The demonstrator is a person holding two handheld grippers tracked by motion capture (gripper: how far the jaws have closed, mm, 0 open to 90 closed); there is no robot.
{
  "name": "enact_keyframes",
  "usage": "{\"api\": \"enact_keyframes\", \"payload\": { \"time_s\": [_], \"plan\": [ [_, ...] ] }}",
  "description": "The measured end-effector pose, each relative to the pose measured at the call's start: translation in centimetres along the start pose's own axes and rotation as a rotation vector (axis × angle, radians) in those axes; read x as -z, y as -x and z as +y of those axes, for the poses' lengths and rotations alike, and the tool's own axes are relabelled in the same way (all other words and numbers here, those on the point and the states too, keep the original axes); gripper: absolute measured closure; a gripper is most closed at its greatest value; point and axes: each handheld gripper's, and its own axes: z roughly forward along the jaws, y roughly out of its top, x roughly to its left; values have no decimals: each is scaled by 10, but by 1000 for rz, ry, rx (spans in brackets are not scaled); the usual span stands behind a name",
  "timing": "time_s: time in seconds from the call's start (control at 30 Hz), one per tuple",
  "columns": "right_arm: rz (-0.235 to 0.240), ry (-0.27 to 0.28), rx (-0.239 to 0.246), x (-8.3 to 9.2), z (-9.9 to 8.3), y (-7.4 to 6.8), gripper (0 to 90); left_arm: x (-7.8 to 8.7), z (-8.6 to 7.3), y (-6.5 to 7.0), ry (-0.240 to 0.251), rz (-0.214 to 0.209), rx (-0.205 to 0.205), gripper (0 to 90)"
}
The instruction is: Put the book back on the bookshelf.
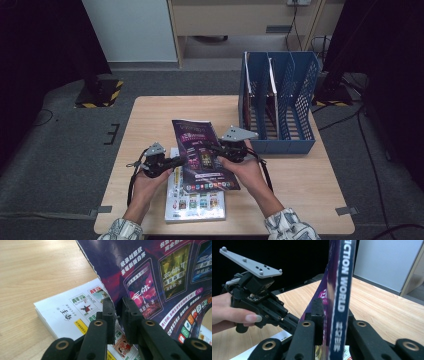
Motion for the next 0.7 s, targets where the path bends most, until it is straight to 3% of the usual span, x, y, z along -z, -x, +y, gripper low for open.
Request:
{"api": "enact_keyframes", "payload": {
  "time_s": [0.33, 0.6, 0.7],
  "plan": [
    [9, -28, 36, 1, 16, -2, 715, 9, 9, 7, 46, 40, -63, 814],
    [29, -45, 37, -2, 29, -1, 632, 16, 12, 6, 75, 48, -69, 820],
    [47, -41, 36, -2, 31, -1, 647, 17, 12, 7, 84, 51, -75, 821]
  ]
}}
